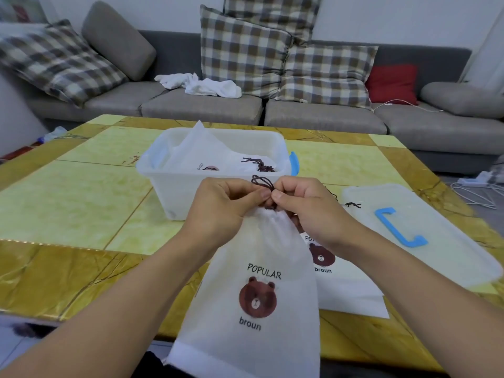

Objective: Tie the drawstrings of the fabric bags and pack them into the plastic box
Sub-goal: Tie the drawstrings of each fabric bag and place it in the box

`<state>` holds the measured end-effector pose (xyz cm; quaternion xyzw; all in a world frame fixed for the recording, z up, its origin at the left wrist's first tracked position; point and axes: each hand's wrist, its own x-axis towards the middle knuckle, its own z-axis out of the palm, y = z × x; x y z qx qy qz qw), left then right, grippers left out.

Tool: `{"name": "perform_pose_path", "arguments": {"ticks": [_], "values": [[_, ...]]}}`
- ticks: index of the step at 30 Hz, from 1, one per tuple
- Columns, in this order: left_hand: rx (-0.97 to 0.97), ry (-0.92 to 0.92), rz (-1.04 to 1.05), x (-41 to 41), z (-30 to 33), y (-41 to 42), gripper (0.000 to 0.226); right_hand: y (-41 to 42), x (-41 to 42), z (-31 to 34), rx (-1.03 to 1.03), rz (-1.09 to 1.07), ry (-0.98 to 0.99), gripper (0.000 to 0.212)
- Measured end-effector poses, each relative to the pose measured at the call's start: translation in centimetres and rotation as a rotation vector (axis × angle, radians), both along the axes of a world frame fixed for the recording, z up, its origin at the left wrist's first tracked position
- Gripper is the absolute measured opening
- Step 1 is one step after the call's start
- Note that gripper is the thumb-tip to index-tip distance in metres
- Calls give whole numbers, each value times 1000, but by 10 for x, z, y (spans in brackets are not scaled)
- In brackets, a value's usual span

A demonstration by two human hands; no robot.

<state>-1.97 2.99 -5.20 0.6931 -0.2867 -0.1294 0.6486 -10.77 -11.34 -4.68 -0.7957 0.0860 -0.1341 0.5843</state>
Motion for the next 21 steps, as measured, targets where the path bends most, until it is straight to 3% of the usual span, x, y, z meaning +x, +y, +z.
{"name": "perform_pose_path", "arguments": {"ticks": [4, 6, 8, 12, 15, 17, 21], "values": [[198, -358, 92, -4, -5, -5, 15, 0, 2, -8, -188, -105, 7, 25], [245, -361, 101, -4, -7, -9, 17, 1, 1, -8, -303, -163, 6, 25], [229, -172, 32, -1, -6, -10, 22, 4, 1, -4, -368, -206, -36, 26], [15, 481, -231, -4, 4, -4, 34, 5, 3, 0, -410, -239, -84, 27], [-67, 684, -328, -6, 8, -3, 25, 6, 3, 0, -416, -217, -79, 25], [7, 579, -315, -7, 5, -5, 30, 7, 2, -1, -427, -186, -79, 23], [142, 134, -172, -3, 1, -3, 29, 4, 0, -1, -377, -193, -58, 25]]}}
